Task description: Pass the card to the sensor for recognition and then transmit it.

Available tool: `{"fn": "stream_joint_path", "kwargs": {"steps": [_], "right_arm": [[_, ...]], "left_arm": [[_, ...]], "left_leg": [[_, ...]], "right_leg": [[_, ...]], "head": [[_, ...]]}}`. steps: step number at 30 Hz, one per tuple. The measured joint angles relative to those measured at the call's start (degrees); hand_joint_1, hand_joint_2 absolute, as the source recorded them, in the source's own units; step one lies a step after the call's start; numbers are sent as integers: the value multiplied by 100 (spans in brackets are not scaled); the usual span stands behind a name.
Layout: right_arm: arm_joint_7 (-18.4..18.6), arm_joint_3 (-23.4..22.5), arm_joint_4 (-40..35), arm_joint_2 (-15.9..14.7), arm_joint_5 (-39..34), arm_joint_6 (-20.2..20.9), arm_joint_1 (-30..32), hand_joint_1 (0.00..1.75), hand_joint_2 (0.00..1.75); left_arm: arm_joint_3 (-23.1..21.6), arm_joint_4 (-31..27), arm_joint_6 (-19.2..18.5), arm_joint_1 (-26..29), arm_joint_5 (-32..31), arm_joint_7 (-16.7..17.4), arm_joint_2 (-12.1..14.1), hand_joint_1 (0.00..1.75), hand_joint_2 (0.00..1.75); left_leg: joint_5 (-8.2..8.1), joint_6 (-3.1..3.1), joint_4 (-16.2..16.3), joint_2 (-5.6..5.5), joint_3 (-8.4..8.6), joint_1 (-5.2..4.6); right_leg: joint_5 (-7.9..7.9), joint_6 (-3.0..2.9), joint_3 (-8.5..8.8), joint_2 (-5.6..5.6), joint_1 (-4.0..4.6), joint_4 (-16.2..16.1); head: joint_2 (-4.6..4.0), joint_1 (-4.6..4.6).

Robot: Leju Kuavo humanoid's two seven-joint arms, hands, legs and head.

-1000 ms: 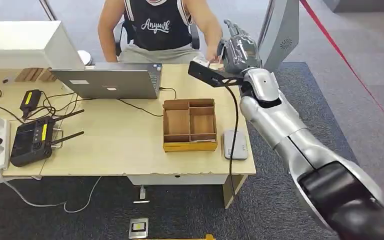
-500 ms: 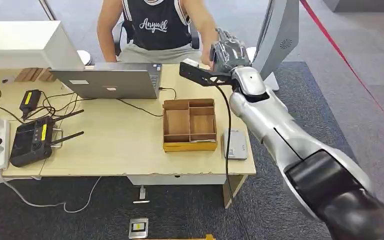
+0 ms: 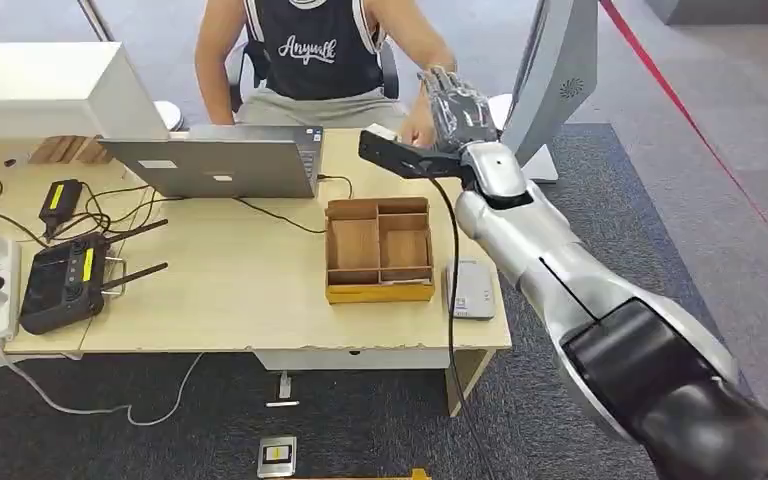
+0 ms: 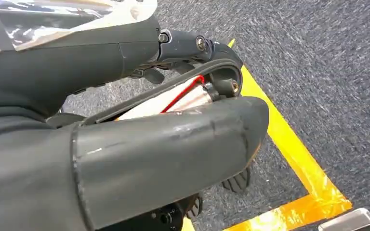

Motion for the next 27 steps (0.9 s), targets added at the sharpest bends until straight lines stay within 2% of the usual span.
{"fn": "stream_joint_path", "kwargs": {"steps": [5,11,13,15,16,18,21,27], "right_arm": [[-15,0,70,2,-22,-33,-1,0,0],[-337,-35,103,-2,-495,-245,-6,0,0],[-589,-114,79,0,-943,-126,-2,0,0],[-888,-210,-48,-2,-1610,237,46,0,0],[-962,-245,-171,-15,-1909,445,113,0,175],[-966,-262,-543,-105,-2456,851,326,0,175],[-718,-262,-1271,-295,-3014,1243,745,0,175],[-159,-234,-2846,-857,-3335,1552,1681,0,175]], "left_arm": [[-20,-2,2,-8,64,-4,2,0,0],[-103,-2,11,-7,223,-114,2,0,0],[-112,-2,-15,13,278,-153,2,0,0],[-140,0,-74,54,291,-173,7,0,0],[-162,0,-120,78,289,-175,11,0,0],[-234,0,-238,117,254,-214,20,0,0],[-350,0,-304,183,160,-365,37,0,0],[-542,0,-295,256,134,-551,90,0,0]], "left_leg": [[0,0,0,0,0,0],[0,0,0,0,0,0],[0,0,0,0,0,0],[0,0,0,1,3,0],[-1,0,0,3,4,0],[-1,0,0,0,4,0],[-2,1,0,1,6,0],[-5,2,0,2,6,-1]], "right_leg": [[0,0,0,0,0,-1],[0,0,0,0,0,0],[0,0,0,0,0,0],[0,0,0,3,0,-1],[0,0,0,3,0,-1],[-1,0,2,2,0,-2],[-1,1,1,3,0,-4],[-1,1,4,5,-1,-8]], "head": [[0,0],[0,0],[0,0],[0,0],[0,0],[0,0],[0,0],[0,4]]}}
